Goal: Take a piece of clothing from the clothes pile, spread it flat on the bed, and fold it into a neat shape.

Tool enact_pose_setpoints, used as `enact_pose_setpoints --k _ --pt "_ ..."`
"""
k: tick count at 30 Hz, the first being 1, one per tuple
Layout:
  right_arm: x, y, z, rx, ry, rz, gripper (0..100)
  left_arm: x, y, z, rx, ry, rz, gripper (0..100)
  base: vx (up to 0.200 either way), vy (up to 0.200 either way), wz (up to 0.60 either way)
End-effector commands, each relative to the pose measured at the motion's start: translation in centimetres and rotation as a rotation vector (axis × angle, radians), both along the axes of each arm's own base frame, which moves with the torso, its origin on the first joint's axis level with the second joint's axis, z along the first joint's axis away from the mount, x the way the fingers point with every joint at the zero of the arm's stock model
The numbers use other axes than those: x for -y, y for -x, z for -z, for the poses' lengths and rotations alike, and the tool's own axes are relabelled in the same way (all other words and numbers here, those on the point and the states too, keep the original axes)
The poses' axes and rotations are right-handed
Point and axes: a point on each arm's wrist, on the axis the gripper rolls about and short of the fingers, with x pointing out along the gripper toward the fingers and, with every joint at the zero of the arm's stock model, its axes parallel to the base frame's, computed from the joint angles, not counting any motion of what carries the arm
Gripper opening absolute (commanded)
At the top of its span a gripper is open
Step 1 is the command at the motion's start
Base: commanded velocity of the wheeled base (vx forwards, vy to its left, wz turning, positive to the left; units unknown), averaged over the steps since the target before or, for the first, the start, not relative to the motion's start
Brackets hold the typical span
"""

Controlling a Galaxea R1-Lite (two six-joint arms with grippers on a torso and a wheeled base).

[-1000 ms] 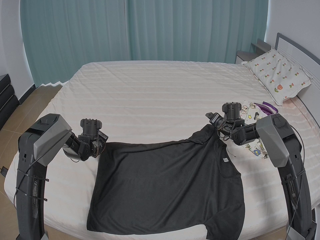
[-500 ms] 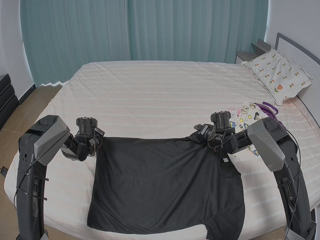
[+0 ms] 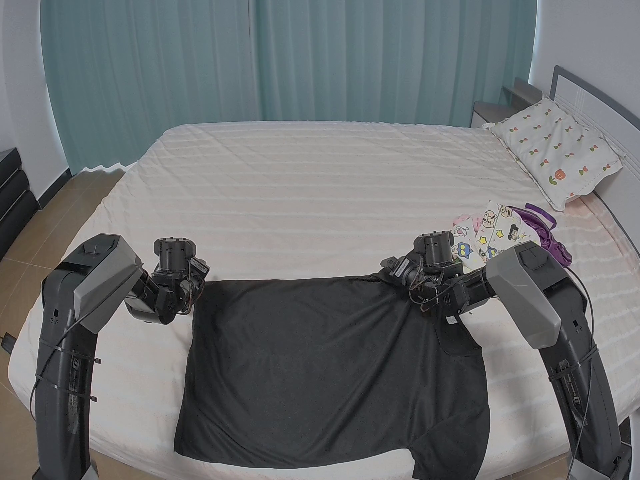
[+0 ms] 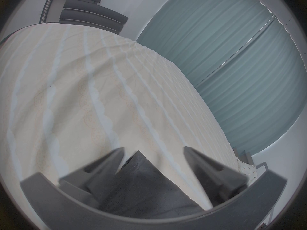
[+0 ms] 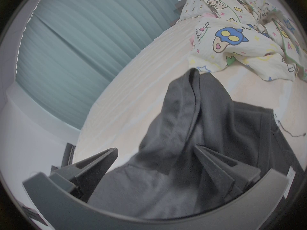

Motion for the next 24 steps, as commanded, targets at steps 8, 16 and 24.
enact_pose_setpoints --k 8,16,24 --pt "0.6 -2.8 -3.1 0.15 -0.189 0.087 100 -0.1 0.2 0.0 -0.003 -0.005 -0.022 100 0.0 0.0 0.0" --pt "2.3 -3.5 -7.7 0.364 -0.268 0.069 100 -0.2 0.4 0.1 -0.01 -0.003 -0.025 100 0.0 0.0 0.0" --pt "1.8 -3.4 -6.2 0.334 -0.186 0.036 100 -0.2 0.4 -0.1 -0.01 -0.002 -0.027 100 0.0 0.0 0.0"
